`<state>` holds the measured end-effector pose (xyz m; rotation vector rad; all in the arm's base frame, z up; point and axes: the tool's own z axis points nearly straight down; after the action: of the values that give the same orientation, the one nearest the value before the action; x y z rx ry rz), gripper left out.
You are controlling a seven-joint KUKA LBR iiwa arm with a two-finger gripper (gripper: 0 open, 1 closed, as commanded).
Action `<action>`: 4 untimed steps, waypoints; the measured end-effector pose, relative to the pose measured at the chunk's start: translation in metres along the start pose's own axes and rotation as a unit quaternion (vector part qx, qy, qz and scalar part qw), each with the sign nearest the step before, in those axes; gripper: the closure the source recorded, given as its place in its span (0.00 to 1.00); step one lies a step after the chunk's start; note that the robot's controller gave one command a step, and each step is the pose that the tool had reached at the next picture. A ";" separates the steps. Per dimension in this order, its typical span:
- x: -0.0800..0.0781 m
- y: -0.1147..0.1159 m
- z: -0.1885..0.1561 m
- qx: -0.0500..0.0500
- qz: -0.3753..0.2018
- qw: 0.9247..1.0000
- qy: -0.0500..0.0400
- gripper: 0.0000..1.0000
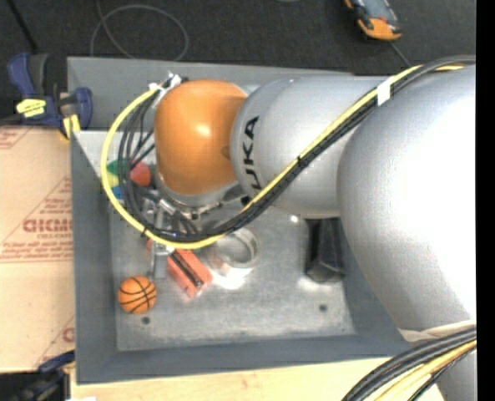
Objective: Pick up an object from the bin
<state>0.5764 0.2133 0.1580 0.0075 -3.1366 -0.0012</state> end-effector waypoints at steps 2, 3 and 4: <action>0.001 -0.030 0.019 -0.001 -0.009 1.000 -0.006 0.00; 0.007 -0.067 0.059 -0.001 0.020 1.000 -0.005 0.00; -0.011 -0.089 0.063 0.000 0.058 0.998 -0.004 1.00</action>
Offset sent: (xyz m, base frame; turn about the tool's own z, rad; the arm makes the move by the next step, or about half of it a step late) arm -0.0047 -0.0519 -0.0391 -0.0268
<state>0.5879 0.1246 0.0945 -0.1761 -3.1398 -0.0021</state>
